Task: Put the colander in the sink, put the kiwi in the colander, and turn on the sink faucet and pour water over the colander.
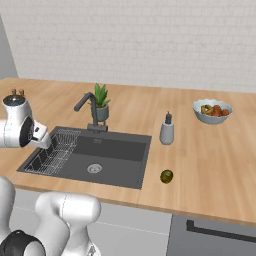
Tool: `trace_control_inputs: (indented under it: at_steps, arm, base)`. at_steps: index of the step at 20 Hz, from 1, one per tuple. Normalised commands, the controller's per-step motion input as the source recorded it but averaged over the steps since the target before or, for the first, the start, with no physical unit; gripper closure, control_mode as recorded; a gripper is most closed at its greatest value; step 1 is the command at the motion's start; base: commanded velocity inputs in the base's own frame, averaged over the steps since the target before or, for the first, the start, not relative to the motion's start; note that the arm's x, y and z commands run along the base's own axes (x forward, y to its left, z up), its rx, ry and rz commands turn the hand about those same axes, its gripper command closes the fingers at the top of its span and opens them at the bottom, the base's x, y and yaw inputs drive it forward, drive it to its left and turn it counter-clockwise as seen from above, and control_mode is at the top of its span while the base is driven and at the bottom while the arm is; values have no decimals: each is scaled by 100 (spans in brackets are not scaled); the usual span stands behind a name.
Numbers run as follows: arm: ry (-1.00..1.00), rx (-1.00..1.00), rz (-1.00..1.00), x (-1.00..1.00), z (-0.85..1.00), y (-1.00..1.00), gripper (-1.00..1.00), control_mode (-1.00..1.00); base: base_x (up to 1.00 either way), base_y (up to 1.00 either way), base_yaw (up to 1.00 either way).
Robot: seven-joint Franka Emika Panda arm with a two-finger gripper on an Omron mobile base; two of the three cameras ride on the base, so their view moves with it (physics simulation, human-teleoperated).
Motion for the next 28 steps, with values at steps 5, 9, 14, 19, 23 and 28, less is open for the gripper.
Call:
trace_control_inputs:
  at_steps: [5, 9, 14, 19, 23, 28]
  arm:
    - [11, -1, 0, 11, 10, 84, -100, -100]
    - [23, -6, 0, 25, 45, 69, -100, -100]
    - [18, 0, 0, 34, 46, 53, -100, -100]
    - [4, 0, 0, 29, 4, 36, -100, -100]
    - [1, 0, 0, 30, 0, 26, -100, -100]
    - [4, 0, 0, 37, -2, 30, -100, -100]
  base:
    - [0, 0, 0]
    - [0, 0, 0]
    - [0, 0, 0]
    - [0, 0, 0]
    - [0, 0, 0]
    - [0, 0, 0]
